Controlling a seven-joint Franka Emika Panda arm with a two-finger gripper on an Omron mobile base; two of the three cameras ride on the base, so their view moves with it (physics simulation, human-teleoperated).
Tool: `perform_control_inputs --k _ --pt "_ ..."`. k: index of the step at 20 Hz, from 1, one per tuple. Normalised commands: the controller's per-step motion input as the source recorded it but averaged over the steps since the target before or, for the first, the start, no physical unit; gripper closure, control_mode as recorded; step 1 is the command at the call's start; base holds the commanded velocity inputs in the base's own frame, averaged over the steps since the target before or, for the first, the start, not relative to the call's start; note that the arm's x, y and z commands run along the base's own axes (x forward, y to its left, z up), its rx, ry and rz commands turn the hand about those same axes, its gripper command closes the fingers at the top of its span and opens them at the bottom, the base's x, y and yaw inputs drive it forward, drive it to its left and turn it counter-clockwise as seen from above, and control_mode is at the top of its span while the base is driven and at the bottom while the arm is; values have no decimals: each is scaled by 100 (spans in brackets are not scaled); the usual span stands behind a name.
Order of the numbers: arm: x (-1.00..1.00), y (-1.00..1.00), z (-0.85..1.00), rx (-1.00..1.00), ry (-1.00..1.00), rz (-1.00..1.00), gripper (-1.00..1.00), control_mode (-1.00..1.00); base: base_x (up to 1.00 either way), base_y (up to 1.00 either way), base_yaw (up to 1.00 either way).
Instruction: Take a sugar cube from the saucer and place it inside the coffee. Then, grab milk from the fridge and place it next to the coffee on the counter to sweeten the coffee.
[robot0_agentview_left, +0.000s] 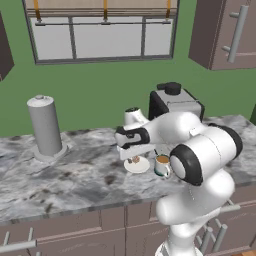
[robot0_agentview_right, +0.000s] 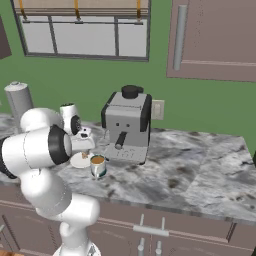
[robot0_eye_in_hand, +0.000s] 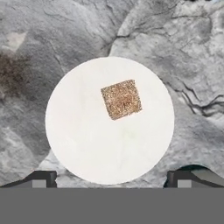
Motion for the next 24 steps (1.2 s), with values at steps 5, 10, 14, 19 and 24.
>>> perform_control_inputs --k 5,10,14,19,24 --pt "28 0 -24 0 -3 0 -100 -100 0 0 0" --pt "8 0 -24 0 -2 0 -100 -100 0 0 0" --pt "17 0 -19 0 -2 0 -100 -100 0 0 0" --pt "31 0 -12 0 -3 0 -100 -100 0 0 0" --pt "33 0 -8 0 -2 0 -100 -100 0 0 0"
